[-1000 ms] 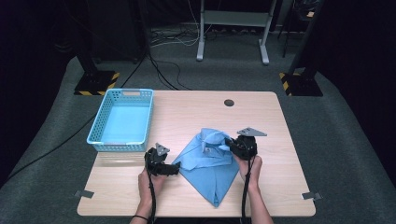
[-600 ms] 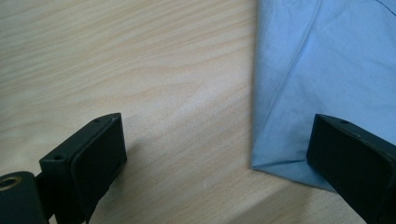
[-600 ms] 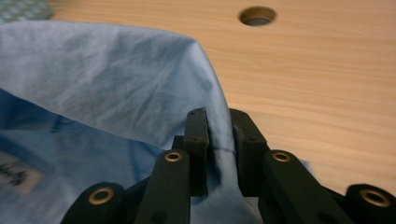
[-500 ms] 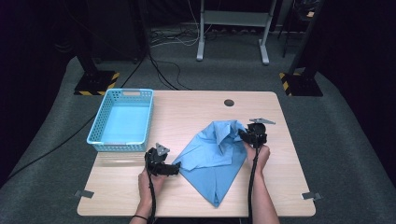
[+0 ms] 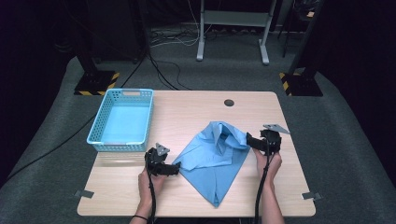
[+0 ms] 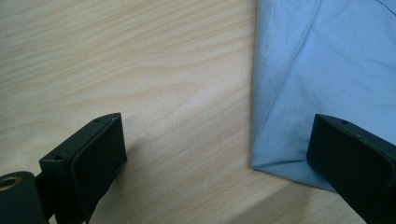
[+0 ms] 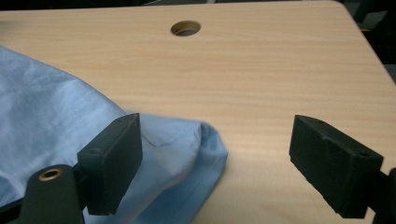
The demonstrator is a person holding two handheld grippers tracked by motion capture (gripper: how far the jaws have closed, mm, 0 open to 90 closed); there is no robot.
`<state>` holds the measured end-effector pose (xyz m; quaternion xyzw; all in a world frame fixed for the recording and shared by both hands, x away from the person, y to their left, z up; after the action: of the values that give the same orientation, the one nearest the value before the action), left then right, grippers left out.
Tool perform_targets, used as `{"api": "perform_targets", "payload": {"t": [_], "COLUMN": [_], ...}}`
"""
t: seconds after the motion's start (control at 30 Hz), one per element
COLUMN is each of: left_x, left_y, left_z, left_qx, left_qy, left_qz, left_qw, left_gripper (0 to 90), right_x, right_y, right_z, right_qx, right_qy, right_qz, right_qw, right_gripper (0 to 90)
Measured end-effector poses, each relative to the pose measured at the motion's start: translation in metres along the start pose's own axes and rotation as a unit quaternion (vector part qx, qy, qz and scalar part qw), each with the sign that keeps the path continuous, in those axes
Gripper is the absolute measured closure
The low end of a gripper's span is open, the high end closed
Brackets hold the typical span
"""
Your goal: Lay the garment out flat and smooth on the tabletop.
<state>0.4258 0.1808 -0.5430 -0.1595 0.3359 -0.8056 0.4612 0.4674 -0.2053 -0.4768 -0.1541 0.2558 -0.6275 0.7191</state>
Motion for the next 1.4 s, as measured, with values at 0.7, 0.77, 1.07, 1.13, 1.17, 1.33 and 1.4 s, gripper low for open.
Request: {"api": "perform_targets", "payload": {"t": [0.7,0.77,1.07,1.13,1.17,1.33,1.4], "left_x": [0.000,0.000,0.000,0.000,0.000,0.000,0.000], "left_y": [0.000,0.000,0.000,0.000,0.000,0.000,0.000], "left_z": [0.000,0.000,0.000,0.000,0.000,0.000,0.000], "left_qx": [0.000,0.000,0.000,0.000,0.000,0.000,0.000], "left_qy": [0.001,0.001,0.001,0.001,0.001,0.001,0.001], "left_qz": [0.000,0.000,0.000,0.000,0.000,0.000,0.000], "left_qw": [1.0000,1.0000,1.0000,1.0000,1.0000,1.0000,1.0000], "left_gripper": [4.3,4.3,4.3,4.3,4.3,4.3,4.2], "right_x": [-0.050,-0.056,-0.055,-0.052,-0.050,-0.047,-0.047], "right_y": [-0.029,-0.023,0.004,0.012,0.016,0.037,0.044], "right_z": [-0.098,-0.094,-0.071,-0.062,-0.057,-0.032,-0.025], "right_qx": [-0.082,-0.074,-0.074,-0.076,-0.076,-0.082,-0.085], "right_qy": [-0.143,-0.159,-0.187,-0.185,-0.184,-0.178,-0.180], "right_qz": [0.094,0.087,0.062,0.059,0.056,0.045,0.040], "right_qw": [0.9818,0.9806,0.9776,0.9780,0.9783,0.9796,0.9792], "right_gripper": [29.7,39.3,59.4,59.8,59.8,56.1,55.5]}}
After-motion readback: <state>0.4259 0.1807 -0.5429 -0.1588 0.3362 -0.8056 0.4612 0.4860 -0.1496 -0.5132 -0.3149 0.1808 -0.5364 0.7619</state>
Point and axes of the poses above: each handheld gripper's, and its own axes: y roughly forward along the jaws, z roughly out of its top, x roughly to its right, the point moved 2 cm from there along y, roughly forward along the jaws, and after that the axes turned 5 degrees about y, right-handed, at the moved point
